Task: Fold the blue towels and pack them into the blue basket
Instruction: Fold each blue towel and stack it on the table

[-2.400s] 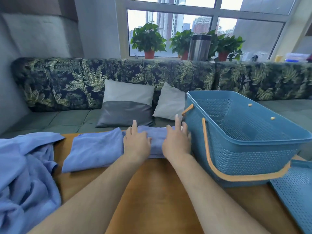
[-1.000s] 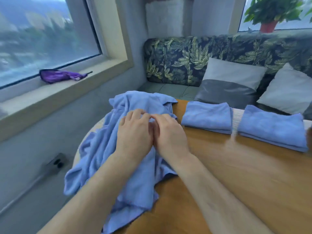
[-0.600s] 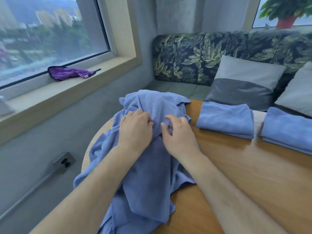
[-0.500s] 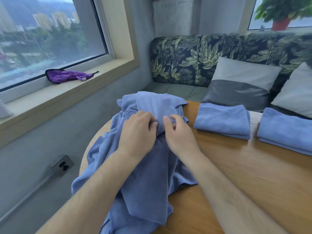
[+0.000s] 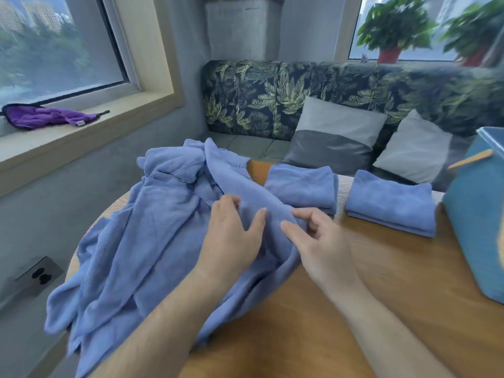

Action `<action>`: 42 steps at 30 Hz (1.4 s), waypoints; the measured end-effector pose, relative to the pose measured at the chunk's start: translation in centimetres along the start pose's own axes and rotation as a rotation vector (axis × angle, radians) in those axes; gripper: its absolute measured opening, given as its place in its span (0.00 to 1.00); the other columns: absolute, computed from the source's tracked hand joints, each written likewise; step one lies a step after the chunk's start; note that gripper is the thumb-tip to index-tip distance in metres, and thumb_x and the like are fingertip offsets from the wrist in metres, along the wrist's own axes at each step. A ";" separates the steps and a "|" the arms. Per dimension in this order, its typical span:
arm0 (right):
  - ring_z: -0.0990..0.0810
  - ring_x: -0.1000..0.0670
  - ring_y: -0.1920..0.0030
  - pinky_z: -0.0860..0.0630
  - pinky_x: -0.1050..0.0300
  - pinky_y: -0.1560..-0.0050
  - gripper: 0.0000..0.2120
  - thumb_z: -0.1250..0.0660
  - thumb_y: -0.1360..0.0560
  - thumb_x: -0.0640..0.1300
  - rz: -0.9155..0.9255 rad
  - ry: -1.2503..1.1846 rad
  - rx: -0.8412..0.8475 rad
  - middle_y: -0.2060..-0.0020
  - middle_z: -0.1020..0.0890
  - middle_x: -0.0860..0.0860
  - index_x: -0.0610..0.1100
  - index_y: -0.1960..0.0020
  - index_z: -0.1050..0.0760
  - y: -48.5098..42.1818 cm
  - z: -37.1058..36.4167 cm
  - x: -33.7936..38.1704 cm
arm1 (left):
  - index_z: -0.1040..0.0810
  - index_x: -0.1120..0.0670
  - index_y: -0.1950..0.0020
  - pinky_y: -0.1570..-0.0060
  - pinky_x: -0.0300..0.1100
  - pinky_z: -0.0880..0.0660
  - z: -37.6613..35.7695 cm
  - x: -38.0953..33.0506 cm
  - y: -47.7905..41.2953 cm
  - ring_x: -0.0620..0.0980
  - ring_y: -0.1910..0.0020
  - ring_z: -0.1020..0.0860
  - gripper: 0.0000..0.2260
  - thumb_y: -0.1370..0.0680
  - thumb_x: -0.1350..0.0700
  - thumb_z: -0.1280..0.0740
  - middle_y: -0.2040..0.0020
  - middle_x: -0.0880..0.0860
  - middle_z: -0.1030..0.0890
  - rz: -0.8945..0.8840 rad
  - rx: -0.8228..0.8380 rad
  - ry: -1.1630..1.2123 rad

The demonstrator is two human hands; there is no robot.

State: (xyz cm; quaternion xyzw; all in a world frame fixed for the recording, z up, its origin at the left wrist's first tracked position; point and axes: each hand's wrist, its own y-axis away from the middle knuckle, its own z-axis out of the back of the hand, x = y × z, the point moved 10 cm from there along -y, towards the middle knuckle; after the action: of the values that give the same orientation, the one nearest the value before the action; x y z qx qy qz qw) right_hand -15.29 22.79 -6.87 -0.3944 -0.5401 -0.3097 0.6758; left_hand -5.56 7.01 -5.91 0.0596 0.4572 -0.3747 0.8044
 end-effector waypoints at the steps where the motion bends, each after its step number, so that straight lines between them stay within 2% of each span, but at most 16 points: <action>1: 0.20 0.60 0.60 0.26 0.69 0.58 0.03 0.30 0.21 0.40 0.007 0.011 0.010 0.62 0.17 0.56 0.47 0.52 0.19 0.8 1.1 -0.2 | 0.29 0.51 0.41 0.50 0.31 0.32 -1.7 -0.5 0.6 0.41 0.49 0.26 0.14 0.21 0.47 0.30 0.48 0.43 0.26 0.013 0.045 0.043; 3: 0.20 0.58 0.60 0.26 0.65 0.57 0.08 0.35 0.18 0.42 -0.014 0.056 -0.008 0.62 0.16 0.56 0.47 0.52 0.18 1.7 3.7 -2.0 | 0.29 0.48 0.44 0.54 0.25 0.32 -5.1 -1.3 2.1 0.36 0.52 0.25 0.11 0.22 0.51 0.29 0.52 0.39 0.25 0.030 0.117 0.123; 6: 0.16 0.54 0.53 0.23 0.59 0.52 0.08 0.36 0.17 0.41 -0.189 -0.003 -0.112 0.54 0.14 0.52 0.49 0.40 0.23 2.6 7.7 -6.6 | 0.25 0.47 0.45 0.53 0.20 0.33 -8.7 -1.7 3.9 0.30 0.51 0.25 0.08 0.22 0.53 0.29 0.50 0.40 0.21 0.080 0.168 0.231; 9: 0.15 0.57 0.53 0.21 0.62 0.53 0.19 0.32 0.20 0.39 -0.441 -0.210 -0.117 0.50 0.14 0.53 0.49 0.32 0.31 3.3 8.8 -10.4 | 0.17 0.50 0.45 0.46 0.31 0.26 -10.0 -1.0 5.1 0.37 0.48 0.20 0.06 0.18 0.56 0.33 0.49 0.43 0.15 0.190 0.151 0.475; 11: 0.15 0.52 0.47 0.19 0.55 0.46 0.24 0.29 0.22 0.42 -0.520 -0.280 -0.048 0.46 0.14 0.49 0.44 0.28 0.31 3.1 8.1 -11.2 | 0.16 0.49 0.45 0.39 0.45 0.23 -10.5 -0.1 5.5 0.45 0.44 0.18 0.10 0.18 0.59 0.36 0.48 0.45 0.14 0.292 0.126 0.609; 14: 0.15 0.43 0.44 0.22 0.43 0.38 0.14 0.30 0.21 0.42 -0.487 -0.304 0.063 0.48 0.13 0.45 0.40 0.36 0.20 3.2 7.0 -10.1 | 0.18 0.53 0.45 0.36 0.51 0.23 -10.7 1.2 6.6 0.54 0.41 0.18 0.06 0.21 0.61 0.30 0.46 0.53 0.15 0.470 0.064 0.780; 18: 0.14 0.46 0.49 0.19 0.49 0.43 0.05 0.30 0.21 0.41 -0.378 -0.265 0.082 0.52 0.13 0.45 0.43 0.47 0.17 3.3 7.0 -8.7 | 0.17 0.57 0.46 0.38 0.53 0.22 -11.5 1.3 7.6 0.56 0.46 0.16 0.11 0.25 0.53 0.24 0.50 0.57 0.13 0.572 0.175 0.829; 21: 0.16 0.51 0.53 0.20 0.53 0.49 0.03 0.31 0.20 0.42 -0.295 -0.193 0.029 0.52 0.14 0.46 0.46 0.48 0.20 3.1 7.2 -8.2 | 0.16 0.56 0.50 0.39 0.53 0.21 -11.2 1.2 7.8 0.53 0.49 0.15 0.09 0.26 0.52 0.24 0.54 0.54 0.13 0.551 0.183 0.744; 25: 0.22 0.56 0.61 0.25 0.59 0.59 0.01 0.35 0.17 0.44 -0.198 -0.247 -0.189 0.60 0.19 0.51 0.49 0.47 0.27 2.6 9.6 -7.7 | 0.16 0.53 0.53 0.44 0.48 0.21 -8.0 1.3 6.8 0.44 0.57 0.19 0.05 0.26 0.55 0.23 0.58 0.50 0.14 0.372 -0.032 0.637; 27: 0.24 0.55 0.62 0.26 0.59 0.60 0.01 0.36 0.17 0.45 -0.180 -0.262 -0.248 0.60 0.20 0.50 0.48 0.47 0.28 2.6 10.6 -7.5 | 0.16 0.52 0.54 0.52 0.41 0.23 -6.4 0.7 6.6 0.40 0.61 0.21 0.04 0.25 0.54 0.24 0.60 0.47 0.15 0.265 -0.126 0.525; 29: 0.24 0.53 0.59 0.27 0.56 0.57 0.06 0.32 0.20 0.47 -0.192 -0.287 -0.214 0.58 0.21 0.48 0.46 0.48 0.26 2.6 10.3 -7.6 | 0.17 0.51 0.54 0.54 0.37 0.26 -5.9 0.0 6.8 0.38 0.62 0.22 0.03 0.24 0.53 0.25 0.61 0.45 0.16 0.194 -0.169 0.484; 33: 0.26 0.47 0.59 0.29 0.49 0.56 0.19 0.30 0.27 0.58 -0.243 -0.366 -0.126 0.62 0.24 0.46 0.41 0.56 0.23 2.3 10.2 -7.4 | 0.15 0.51 0.49 0.46 0.45 0.22 -7.6 0.1 7.1 0.45 0.52 0.19 0.07 0.18 0.52 0.33 0.54 0.49 0.14 0.210 -0.102 0.662; 35: 0.25 0.48 0.58 0.28 0.49 0.53 0.15 0.29 0.27 0.55 -0.238 -0.367 -0.109 0.63 0.23 0.47 0.43 0.59 0.23 2.0 10.7 -7.4 | 0.17 0.54 0.44 0.45 0.47 0.21 -8.8 0.4 7.3 0.50 0.49 0.18 0.08 0.17 0.58 0.36 0.49 0.54 0.14 0.278 -0.045 0.834; 37: 0.21 0.48 0.54 0.25 0.48 0.47 0.08 0.25 0.29 0.49 -0.236 -0.358 -0.069 0.59 0.19 0.47 0.45 0.57 0.21 2.0 10.5 -7.5 | 0.20 0.57 0.44 0.47 0.45 0.21 -10.0 0.3 7.5 0.51 0.51 0.18 0.06 0.19 0.63 0.34 0.51 0.56 0.15 0.338 0.019 0.937; 40: 0.17 0.47 0.49 0.21 0.49 0.42 0.13 0.22 0.30 0.39 -0.249 -0.381 0.062 0.52 0.16 0.46 0.44 0.48 0.22 2.6 8.5 -7.4 | 0.20 0.58 0.48 0.49 0.44 0.22 -11.3 0.2 8.0 0.53 0.53 0.20 0.05 0.23 0.63 0.28 0.55 0.56 0.17 0.393 0.092 0.944; 42: 0.16 0.46 0.47 0.20 0.47 0.40 0.18 0.22 0.31 0.39 -0.253 -0.364 0.115 0.50 0.16 0.46 0.45 0.44 0.23 2.9 7.7 -7.4 | 0.19 0.58 0.51 0.47 0.48 0.23 -11.8 0.6 8.5 0.53 0.54 0.20 0.07 0.26 0.60 0.25 0.55 0.57 0.17 0.419 0.130 0.880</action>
State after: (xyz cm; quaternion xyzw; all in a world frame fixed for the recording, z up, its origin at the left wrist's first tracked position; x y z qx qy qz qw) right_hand -18.25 30.81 -13.84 -0.3340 -0.7150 -0.2844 0.5444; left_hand -7.96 17.94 -15.28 0.3531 0.7075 -0.1717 0.5877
